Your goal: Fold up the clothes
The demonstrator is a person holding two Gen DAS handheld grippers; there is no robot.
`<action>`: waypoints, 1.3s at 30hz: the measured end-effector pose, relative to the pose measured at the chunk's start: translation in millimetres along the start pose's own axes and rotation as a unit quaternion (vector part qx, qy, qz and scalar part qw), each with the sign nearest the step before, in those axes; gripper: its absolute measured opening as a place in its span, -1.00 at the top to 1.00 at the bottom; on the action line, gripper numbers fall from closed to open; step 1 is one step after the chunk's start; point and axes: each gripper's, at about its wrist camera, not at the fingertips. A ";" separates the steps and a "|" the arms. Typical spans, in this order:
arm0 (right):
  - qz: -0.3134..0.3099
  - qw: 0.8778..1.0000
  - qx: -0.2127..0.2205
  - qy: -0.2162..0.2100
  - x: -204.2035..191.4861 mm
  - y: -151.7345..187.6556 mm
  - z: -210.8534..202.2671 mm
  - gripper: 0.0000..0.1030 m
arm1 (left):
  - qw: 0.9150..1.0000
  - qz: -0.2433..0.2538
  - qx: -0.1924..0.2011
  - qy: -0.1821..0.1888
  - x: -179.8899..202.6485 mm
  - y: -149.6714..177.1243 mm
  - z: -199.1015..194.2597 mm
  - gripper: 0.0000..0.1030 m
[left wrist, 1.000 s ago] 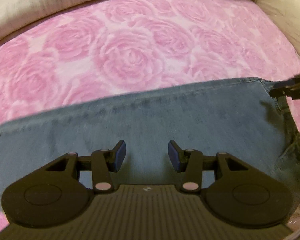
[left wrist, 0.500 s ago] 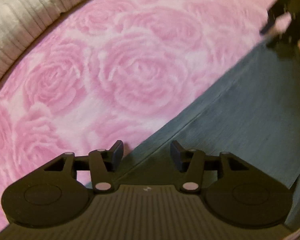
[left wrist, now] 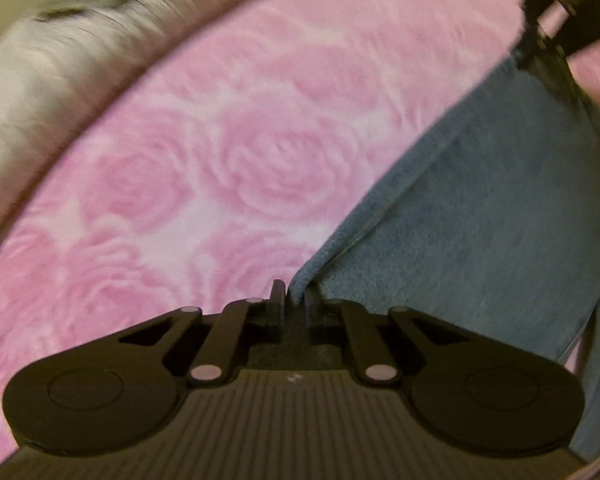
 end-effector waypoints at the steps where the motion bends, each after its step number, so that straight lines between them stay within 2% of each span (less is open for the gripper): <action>1: 0.002 1.000 0.012 0.022 -9.9 6.8 -11.5 0.75 | 1.000 -0.010 0.015 -0.011 10.3 4.5 -14.7 0.86; 5: 0.009 0.993 0.057 0.105 -60.0 52.6 -62.0 0.75 | 0.995 -0.065 0.060 -0.037 63.2 32.9 -75.5 0.86; 8: 0.024 0.986 0.081 0.142 -102.1 96.8 -101.0 0.75 | 0.989 -0.116 0.082 -0.031 105.4 67.8 -121.3 0.86; 11: 0.047 0.984 0.084 0.152 -149.1 146.7 -126.1 0.75 | 0.985 -0.162 0.064 0.002 157.6 107.8 -144.6 0.87; 13: 0.054 0.985 0.064 0.148 -181.8 181.7 -130.4 0.75 | 0.981 -0.189 0.040 0.028 203.5 130.6 -152.9 0.87; 14: 0.057 0.988 0.044 0.139 -197.3 197.9 -126.8 0.75 | 0.978 -0.203 0.010 0.051 227.2 142.0 -146.8 0.87; 16: 0.073 0.991 -0.019 0.108 -226.5 223.1 -105.5 0.75 | 0.967 -0.231 -0.050 0.101 263.0 165.0 -131.3 0.86; 18: 0.096 0.987 -0.087 0.091 -247.0 245.6 -79.6 0.72 | 0.954 -0.253 -0.089 0.137 285.9 180.9 -120.1 0.85; 19: 0.109 0.984 -0.115 0.086 -253.1 254.6 -69.4 0.68 | 0.948 -0.264 -0.103 0.146 293.2 186.9 -117.6 0.85; 20: 0.132 0.980 -0.124 0.080 -254.9 262.0 -64.9 0.59 | 0.942 -0.283 -0.103 0.151 296.8 191.8 -118.5 0.77; 21: 0.162 0.976 -0.122 0.073 -254.5 269.0 -63.8 0.49 | 0.935 -0.303 -0.098 0.153 298.8 196.2 -120.7 0.67; 22: 0.213 0.970 -0.106 0.057 -247.8 277.0 -64.3 0.44 | 0.927 -0.327 -0.089 0.159 298.8 200.1 -122.4 0.45; 23: 0.278 0.957 -0.081 0.032 -235.9 285.8 -66.1 0.37 | 0.917 -0.357 -0.079 0.161 297.5 204.7 -122.5 0.35; 24: 0.342 0.938 -0.054 0.006 -224.1 294.5 -68.0 0.31 | 0.903 -0.392 -0.070 0.161 294.8 209.1 -120.5 0.35; 25: 0.403 0.914 -0.028 -0.019 -212.2 303.3 -69.8 0.29 | 0.887 -0.428 -0.062 0.162 291.4 214.2 -116.8 0.34; 26: 0.463 0.885 -0.001 -0.044 -200.4 312.1 -71.7 0.26 | 0.869 -0.464 -0.055 0.164 288.0 219.8 -112.6 0.34; 27: 0.528 0.846 0.029 -0.075 -187.3 325.1 -70.7 0.25 | 0.849 -0.500 -0.046 0.163 285.5 224.3 -107.6 0.34; 28: 0.586 0.801 0.057 -0.109 -175.8 340.2 -65.8 0.25 | 0.827 -0.537 -0.033 0.162 282.2 229.6 -101.9 0.33; 31: 0.711 0.662 0.131 -0.198 -150.7 380.8 -46.8 0.24 | 0.751 -0.640 0.008 0.163 272.9 245.6 -83.2 0.31; 32: 0.730 0.630 0.152 -0.216 -146.9 390.7 -40.2 0.24 | 0.729 -0.664 0.022 0.165 270.9 249.5 -76.3 0.31; 33: 0.744 0.604 0.171 -0.230 -143.8 399.3 -34.0 0.24 | 0.707 -0.686 0.036 0.166 269.1 253.3 -69.3 0.30; 34: 0.753 0.584 0.186 -0.239 -141.0 406.3 -28.7 0.24 | 0.693 -0.701 0.045 0.163 268.6 254.7 -62.7 0.30; 35: 0.757 0.575 0.194 -0.242 -139.4 410.8 -23.8 0.24 | 0.682 -0.713 0.052 0.157 268.7 255.1 -56.3 0.30; 37: 0.760 0.566 0.205 -0.244 -137.7 418.0 -13.7 0.24 | 0.664 -0.730 0.061 0.150 269.5 256.5 -44.6 0.30; 39: 0.764 0.557 0.216 -0.245 -134.5 427.7 -4.8 0.24 | 0.640 -0.750 0.073 0.150 270.1 260.8 -37.1 0.30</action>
Point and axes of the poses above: each gripper's, at about its wrist camera, not at the fingertips, and z roughly the way its jaws point, x to its right, y to its underside, and after that the axes turned 14 degrees about -x, right-handed
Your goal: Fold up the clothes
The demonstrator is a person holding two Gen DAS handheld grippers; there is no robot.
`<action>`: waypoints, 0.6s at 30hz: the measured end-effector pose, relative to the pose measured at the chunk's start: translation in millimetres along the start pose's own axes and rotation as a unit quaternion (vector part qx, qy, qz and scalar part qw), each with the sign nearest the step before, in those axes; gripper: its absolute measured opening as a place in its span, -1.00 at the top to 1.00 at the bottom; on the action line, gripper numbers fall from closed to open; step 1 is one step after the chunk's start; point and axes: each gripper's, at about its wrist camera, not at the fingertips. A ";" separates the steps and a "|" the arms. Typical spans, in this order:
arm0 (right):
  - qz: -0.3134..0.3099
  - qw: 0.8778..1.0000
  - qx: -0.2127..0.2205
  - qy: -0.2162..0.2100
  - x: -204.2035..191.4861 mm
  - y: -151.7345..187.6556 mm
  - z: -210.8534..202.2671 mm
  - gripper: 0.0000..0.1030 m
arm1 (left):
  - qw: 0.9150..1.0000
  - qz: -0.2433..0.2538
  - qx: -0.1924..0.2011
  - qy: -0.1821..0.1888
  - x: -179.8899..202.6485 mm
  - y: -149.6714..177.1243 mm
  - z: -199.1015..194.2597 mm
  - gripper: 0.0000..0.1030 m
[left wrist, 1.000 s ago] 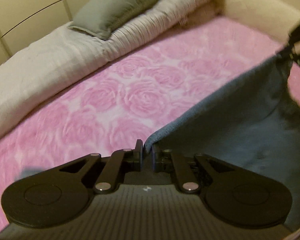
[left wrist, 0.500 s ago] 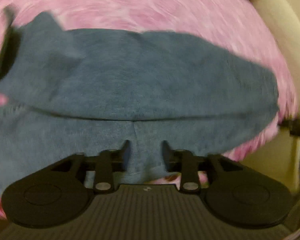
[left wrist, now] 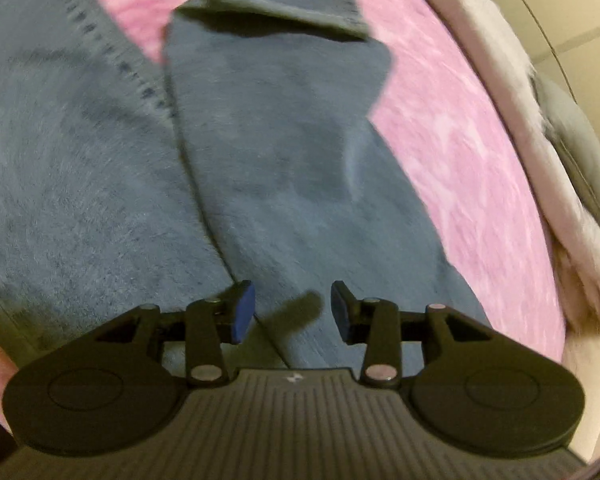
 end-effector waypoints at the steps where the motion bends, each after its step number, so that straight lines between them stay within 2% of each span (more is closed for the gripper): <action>1: 0.005 1.000 0.004 -0.006 5.1 -4.3 -0.5 0.24 | 1.000 -0.013 0.006 0.007 -1.9 0.1 0.8 0.30; 4: 0.025 0.999 0.018 -0.019 18.8 -16.5 1.4 0.24 | 0.999 -0.041 0.018 0.024 -3.6 -1.0 3.0 0.31; 6: 0.027 0.999 0.022 -0.032 20.8 -23.3 3.2 0.24 | 0.999 -0.027 0.021 0.017 3.3 -4.8 4.6 0.52; 8: 0.027 0.998 0.025 -0.046 22.3 -30.5 4.3 0.24 | 1.000 0.013 0.013 -0.001 12.9 -5.5 6.2 1.00; 11: -0.007 0.999 0.020 -0.028 9.3 -34.6 5.9 0.24 | 0.999 0.049 0.003 -0.009 20.7 -7.9 1.1 1.00; 13: -0.021 0.999 0.016 -0.017 2.8 -35.5 6.5 0.23 | 0.999 0.047 0.000 0.000 22.2 -12.0 3.2 1.00; 16: -0.016 0.999 -0.004 -0.028 3.8 -33.6 8.6 0.18 | 1.000 0.031 0.000 -0.003 20.0 -16.8 9.6 0.69; 18: -0.012 0.999 -0.006 -0.040 5.8 -27.9 9.1 0.07 | 1.000 0.016 0.004 0.005 13.7 -14.7 10.0 0.69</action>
Point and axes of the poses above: each gripper's, at about its wrist camera, not at the fingertips, and z roughly the way its jaws point, x to its right, y to its underside, and after that the axes turned 14 degrees about -x, right-handed
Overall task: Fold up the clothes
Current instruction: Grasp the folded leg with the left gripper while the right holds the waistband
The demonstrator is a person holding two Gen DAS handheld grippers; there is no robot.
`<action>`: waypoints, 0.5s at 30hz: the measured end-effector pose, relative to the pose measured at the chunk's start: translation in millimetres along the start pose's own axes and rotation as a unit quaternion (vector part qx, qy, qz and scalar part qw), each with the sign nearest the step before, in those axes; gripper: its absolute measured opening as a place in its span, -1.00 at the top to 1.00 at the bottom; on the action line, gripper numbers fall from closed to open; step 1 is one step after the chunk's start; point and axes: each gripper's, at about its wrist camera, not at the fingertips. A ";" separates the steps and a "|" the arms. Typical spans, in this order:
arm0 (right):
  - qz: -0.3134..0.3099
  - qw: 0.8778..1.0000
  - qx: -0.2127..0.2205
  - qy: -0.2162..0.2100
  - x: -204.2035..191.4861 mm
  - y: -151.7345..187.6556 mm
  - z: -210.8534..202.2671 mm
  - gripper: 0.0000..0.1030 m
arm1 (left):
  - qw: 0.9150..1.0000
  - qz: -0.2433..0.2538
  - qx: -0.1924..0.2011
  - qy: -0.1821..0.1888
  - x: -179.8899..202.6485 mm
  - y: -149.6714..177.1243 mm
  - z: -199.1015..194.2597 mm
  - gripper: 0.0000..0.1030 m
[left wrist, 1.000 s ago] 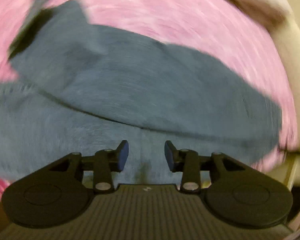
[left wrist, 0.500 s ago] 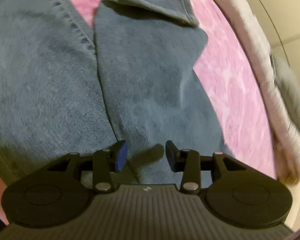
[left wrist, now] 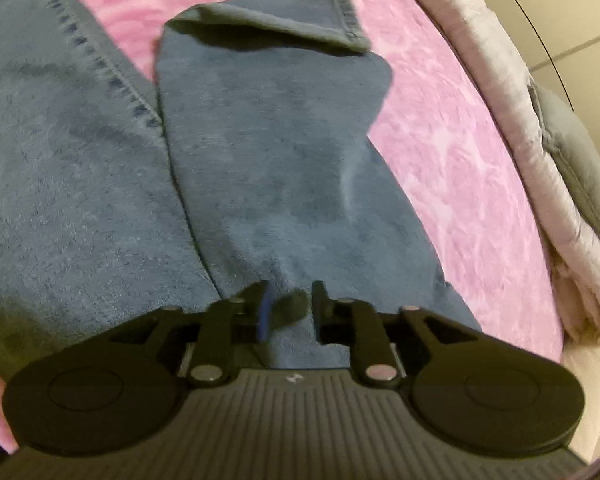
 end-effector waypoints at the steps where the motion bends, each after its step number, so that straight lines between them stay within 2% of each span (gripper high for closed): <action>1: 0.002 1.000 -0.001 -0.006 1.0 2.9 0.2 0.06 | 1.000 -0.007 0.002 0.005 -1.3 -0.4 1.9 0.70; 3: -0.008 1.000 -0.003 0.000 0.0 2.5 3.5 0.08 | 1.000 -0.006 0.006 0.011 -3.1 2.2 0.9 0.79; 4: -0.014 1.000 -0.004 0.007 -1.9 0.5 4.7 0.18 | 1.000 0.010 0.008 0.008 -1.7 2.6 -2.0 1.00; 5: -0.020 1.000 -0.004 0.021 -4.7 -2.5 5.1 0.63 | 1.000 0.030 0.010 0.004 0.5 3.1 -5.7 1.00; 8: -0.065 0.997 -0.007 0.039 -20.4 -8.0 -1.2 0.72 | 0.997 0.055 0.062 0.004 7.0 6.8 -30.6 1.00; 11: -0.122 0.992 -0.006 0.032 -40.9 -6.2 -13.9 0.74 | 0.994 0.046 0.097 0.030 -1.8 15.9 -63.0 1.00; 13: -0.138 0.990 -0.013 0.032 -48.7 -6.3 -18.6 0.74 | 0.996 0.024 0.075 0.040 -14.5 19.6 -71.1 1.00; 15: -0.148 0.988 -0.022 0.045 -51.2 -5.7 -18.2 0.74 | 0.998 -0.012 0.046 0.041 -24.1 20.5 -62.0 0.84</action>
Point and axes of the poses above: each gripper's, at about its wrist camera, not at the fingertips, and z roughly the way its jaws point, x to its right, y to its underside, and after that the axes turned 14 degrees about -x, right-handed
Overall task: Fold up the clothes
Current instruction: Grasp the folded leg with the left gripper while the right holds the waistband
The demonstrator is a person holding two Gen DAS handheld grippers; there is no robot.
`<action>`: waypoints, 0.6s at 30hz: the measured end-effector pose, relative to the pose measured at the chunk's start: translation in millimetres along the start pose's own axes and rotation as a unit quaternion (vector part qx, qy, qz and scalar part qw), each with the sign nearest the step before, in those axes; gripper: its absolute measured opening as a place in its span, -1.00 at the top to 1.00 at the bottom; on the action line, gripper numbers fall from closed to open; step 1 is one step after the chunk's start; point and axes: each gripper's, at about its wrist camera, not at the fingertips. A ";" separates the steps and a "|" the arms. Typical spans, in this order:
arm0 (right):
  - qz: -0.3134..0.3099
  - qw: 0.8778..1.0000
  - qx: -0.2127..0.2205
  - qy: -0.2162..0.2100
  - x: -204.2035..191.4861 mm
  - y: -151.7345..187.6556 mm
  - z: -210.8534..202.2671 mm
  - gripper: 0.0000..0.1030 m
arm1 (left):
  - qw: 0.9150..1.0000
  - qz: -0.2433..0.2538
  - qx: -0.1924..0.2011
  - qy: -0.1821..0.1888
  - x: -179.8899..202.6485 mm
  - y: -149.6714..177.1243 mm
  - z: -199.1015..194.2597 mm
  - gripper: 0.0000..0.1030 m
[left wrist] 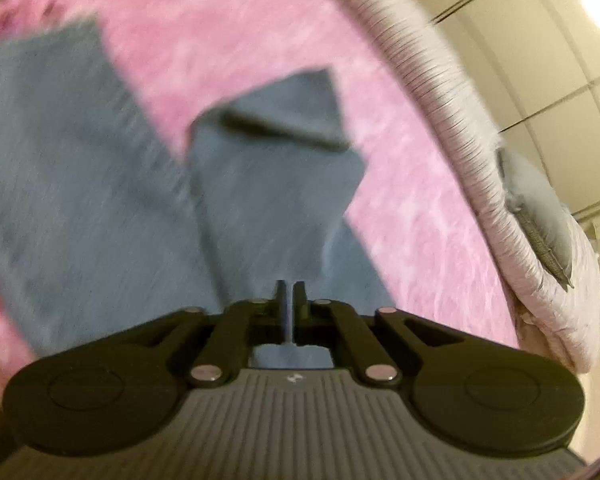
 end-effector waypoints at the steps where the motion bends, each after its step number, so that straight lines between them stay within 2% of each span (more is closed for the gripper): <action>1: -0.003 1.000 -0.005 0.004 0.5 0.9 1.5 0.74 | 1.000 -0.015 -0.005 0.001 -5.4 1.7 4.9 0.61; 2: 0.000 1.000 -0.008 0.007 1.9 1.7 3.2 0.73 | 0.999 -0.030 -0.011 0.003 -10.8 3.3 9.8 0.42; 3: 0.008 1.000 -0.009 0.009 4.5 2.7 4.9 0.73 | 0.999 -0.045 -0.016 0.004 -16.2 5.0 14.7 0.40; 7: 0.041 0.999 -0.003 0.001 13.7 6.3 4.8 0.71 | 0.997 -0.071 -0.028 -0.011 -23.3 11.3 45.5 0.40; 14: 0.031 0.999 -0.008 0.015 4.6 -2.3 3.3 0.70 | 0.999 -0.044 -0.001 0.000 -10.0 12.7 68.4 0.43; 15: 0.030 0.999 -0.008 0.017 4.0 -3.0 4.0 0.70 | 0.999 -0.035 -0.002 0.000 -6.8 12.3 70.4 0.49; 16: 0.030 0.999 -0.007 0.019 3.3 -3.3 4.7 0.70 | 1.000 -0.025 -0.005 0.001 -3.7 11.8 72.2 0.84; 17: 0.027 0.999 -0.005 0.022 1.7 -3.4 4.7 0.70 | 1.000 -0.014 -0.005 0.004 -0.3 11.5 71.4 0.94; 18: 0.022 0.999 -0.002 0.025 -0.5 -3.3 4.1 0.71 | 1.000 0.000 0.000 0.007 5.6 13.0 65.7 0.95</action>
Point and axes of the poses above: each gripper's, at about its wrist camera, not at the fingertips, and z roughly the way its jaws point, x to its right, y to its underside, and after that the axes turned 14 degrees about -x, right-handed
